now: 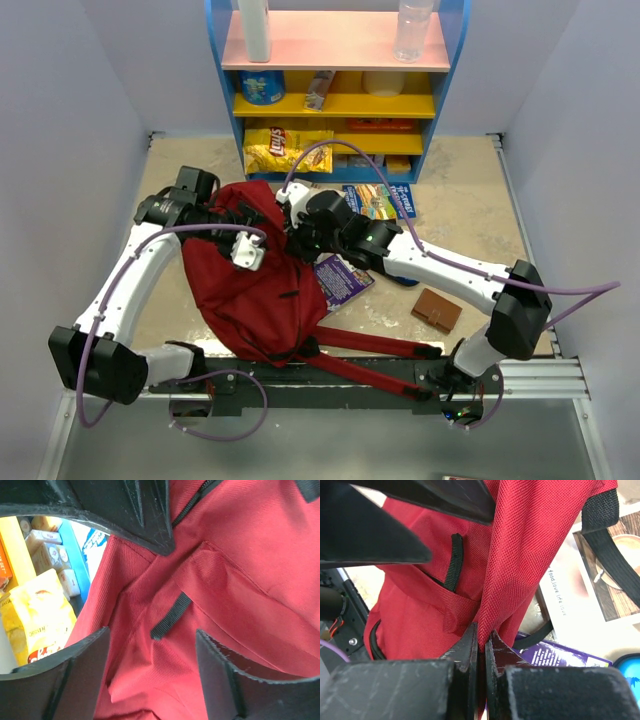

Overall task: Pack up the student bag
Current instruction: Unzip the student bag at the center of the board.

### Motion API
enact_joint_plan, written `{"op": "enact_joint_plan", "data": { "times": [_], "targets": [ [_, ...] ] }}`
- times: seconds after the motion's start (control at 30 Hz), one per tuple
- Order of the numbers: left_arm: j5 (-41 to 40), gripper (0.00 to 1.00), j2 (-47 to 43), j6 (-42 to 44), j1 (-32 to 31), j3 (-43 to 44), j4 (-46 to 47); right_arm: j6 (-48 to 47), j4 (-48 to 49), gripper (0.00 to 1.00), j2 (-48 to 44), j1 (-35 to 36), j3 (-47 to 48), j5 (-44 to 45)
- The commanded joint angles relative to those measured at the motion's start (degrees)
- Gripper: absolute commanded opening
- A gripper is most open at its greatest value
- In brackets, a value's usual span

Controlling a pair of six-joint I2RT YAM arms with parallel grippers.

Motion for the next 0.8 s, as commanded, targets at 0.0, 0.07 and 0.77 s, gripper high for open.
{"op": "enact_joint_plan", "data": {
  "times": [0.0,0.07,0.77],
  "targets": [
    [0.2,0.7,0.3,2.5,-1.5,0.7,1.9,-0.8,1.7,0.0,-2.4,1.1,3.5,-0.3],
    [-0.8,0.66,0.1,3.1,-2.0,-0.2,3.0,-0.4,2.3,0.0,-2.6,1.1,3.6,-0.5],
    [-5.2,0.24,0.8,6.1,-2.5,-0.9,-0.1,0.6,2.3,0.0,-3.5,1.2,4.9,-0.6]
  ]
}}
